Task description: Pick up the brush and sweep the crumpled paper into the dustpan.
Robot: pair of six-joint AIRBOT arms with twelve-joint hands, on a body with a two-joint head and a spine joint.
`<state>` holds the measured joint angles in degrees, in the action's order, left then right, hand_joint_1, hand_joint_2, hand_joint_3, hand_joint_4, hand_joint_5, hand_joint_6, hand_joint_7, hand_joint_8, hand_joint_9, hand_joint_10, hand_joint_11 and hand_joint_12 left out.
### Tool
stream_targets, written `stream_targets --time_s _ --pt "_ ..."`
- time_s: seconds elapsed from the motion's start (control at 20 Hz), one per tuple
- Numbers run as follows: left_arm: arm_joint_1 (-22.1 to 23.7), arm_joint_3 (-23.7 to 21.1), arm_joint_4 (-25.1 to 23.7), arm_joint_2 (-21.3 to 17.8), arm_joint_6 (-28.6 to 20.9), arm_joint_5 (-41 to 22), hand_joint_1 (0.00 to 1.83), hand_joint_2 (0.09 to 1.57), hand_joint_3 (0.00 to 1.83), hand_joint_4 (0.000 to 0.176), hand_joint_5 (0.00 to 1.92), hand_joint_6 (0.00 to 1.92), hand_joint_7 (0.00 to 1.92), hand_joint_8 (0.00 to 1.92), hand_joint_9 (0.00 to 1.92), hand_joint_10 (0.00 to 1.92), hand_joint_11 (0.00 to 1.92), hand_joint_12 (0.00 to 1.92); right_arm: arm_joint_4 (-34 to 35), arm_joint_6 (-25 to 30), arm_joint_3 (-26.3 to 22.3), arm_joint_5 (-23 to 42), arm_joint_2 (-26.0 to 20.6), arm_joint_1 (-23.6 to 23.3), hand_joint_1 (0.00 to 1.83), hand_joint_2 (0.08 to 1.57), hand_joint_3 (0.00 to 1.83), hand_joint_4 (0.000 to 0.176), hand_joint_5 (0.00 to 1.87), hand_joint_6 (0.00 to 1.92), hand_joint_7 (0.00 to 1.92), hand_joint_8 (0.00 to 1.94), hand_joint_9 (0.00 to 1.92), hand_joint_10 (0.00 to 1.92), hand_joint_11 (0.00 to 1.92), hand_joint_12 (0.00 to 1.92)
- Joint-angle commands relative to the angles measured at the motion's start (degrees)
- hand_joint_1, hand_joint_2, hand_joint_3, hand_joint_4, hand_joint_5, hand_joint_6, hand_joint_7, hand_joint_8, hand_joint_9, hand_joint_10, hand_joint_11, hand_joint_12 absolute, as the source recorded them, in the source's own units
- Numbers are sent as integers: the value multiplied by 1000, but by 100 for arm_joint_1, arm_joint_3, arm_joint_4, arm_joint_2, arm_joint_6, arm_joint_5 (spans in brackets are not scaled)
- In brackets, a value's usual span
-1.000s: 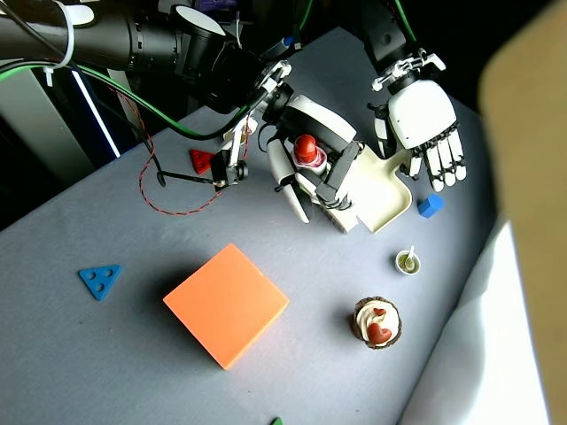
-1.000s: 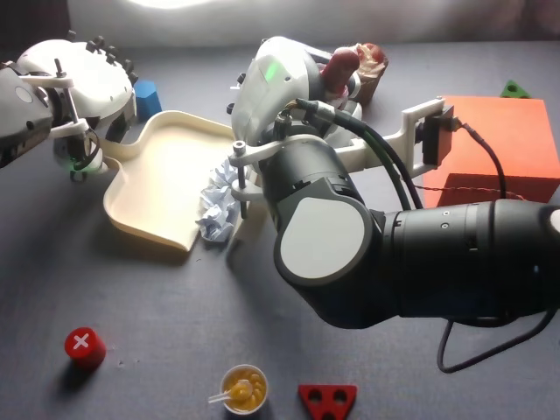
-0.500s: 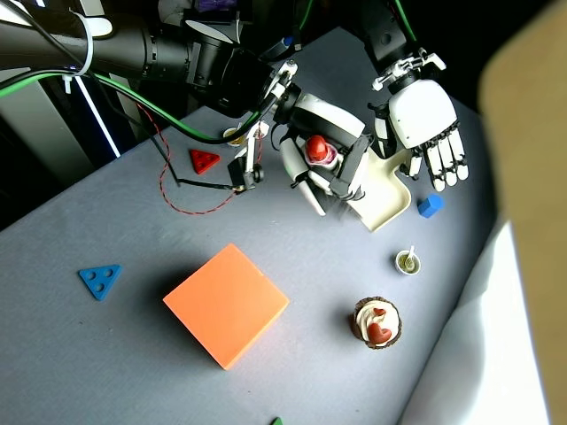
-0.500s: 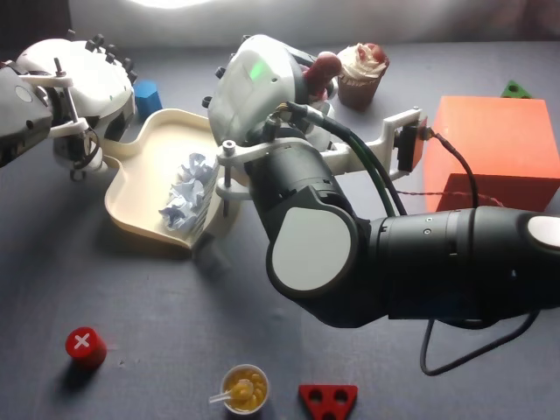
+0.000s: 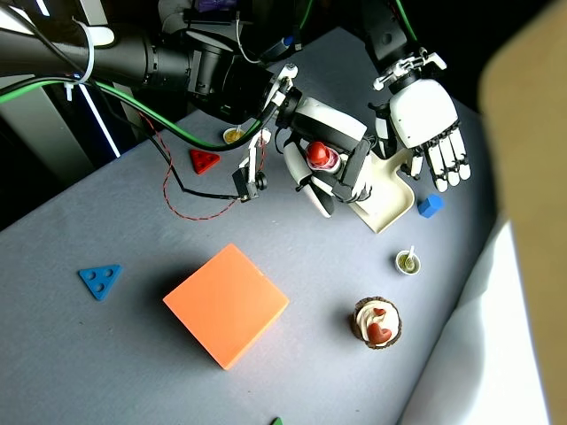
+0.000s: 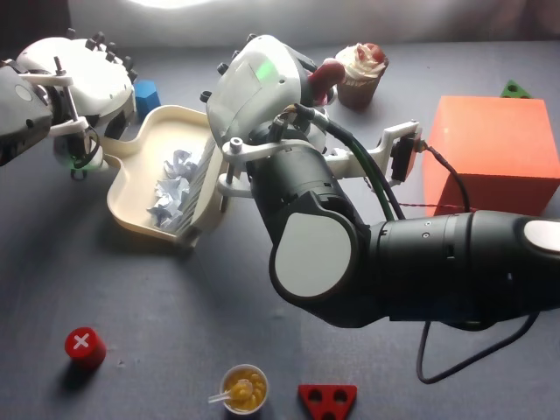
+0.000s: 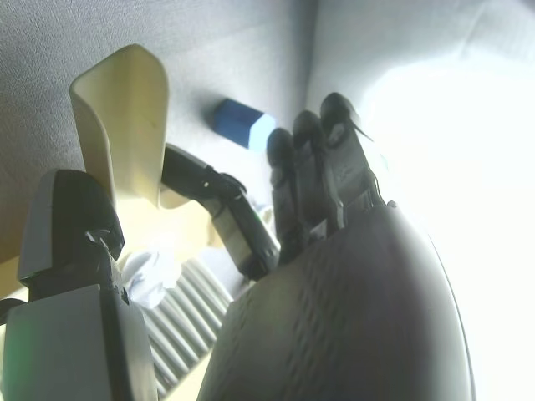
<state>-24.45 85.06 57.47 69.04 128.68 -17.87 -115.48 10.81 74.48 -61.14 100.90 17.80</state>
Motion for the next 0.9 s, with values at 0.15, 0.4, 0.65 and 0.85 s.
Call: stream_targets --time_s 0.15,0.4,0.65,0.85 --pt "65 47 -155 -58 19 -505 1001 1164 2 114 883 1131 285 0 202 2 159 10 -950 319 77 -408 -26 17 1592 1179 0 143 888 1921 1121 1941 1371 1921 1492 1921" --pt "66 46 -164 -58 19 -500 1042 1136 0 70 943 1040 320 3 249 4 208 27 -1090 765 143 -609 -17 25 1592 1176 0 147 888 1921 1115 1941 1371 1921 1495 1921" --pt "76 25 -175 -58 19 -473 1071 1125 0 18 968 1000 311 1 244 0 221 29 -1204 1102 195 -749 1 55 1601 1165 0 143 884 1921 1136 1941 1379 1921 1495 1921" --pt "101 7 -176 -59 18 -459 1067 1139 2 2 938 1048 286 1 222 3 218 24 -1327 1190 225 -821 25 55 1586 1171 1 139 878 1921 1138 1941 1381 1921 1477 1921"
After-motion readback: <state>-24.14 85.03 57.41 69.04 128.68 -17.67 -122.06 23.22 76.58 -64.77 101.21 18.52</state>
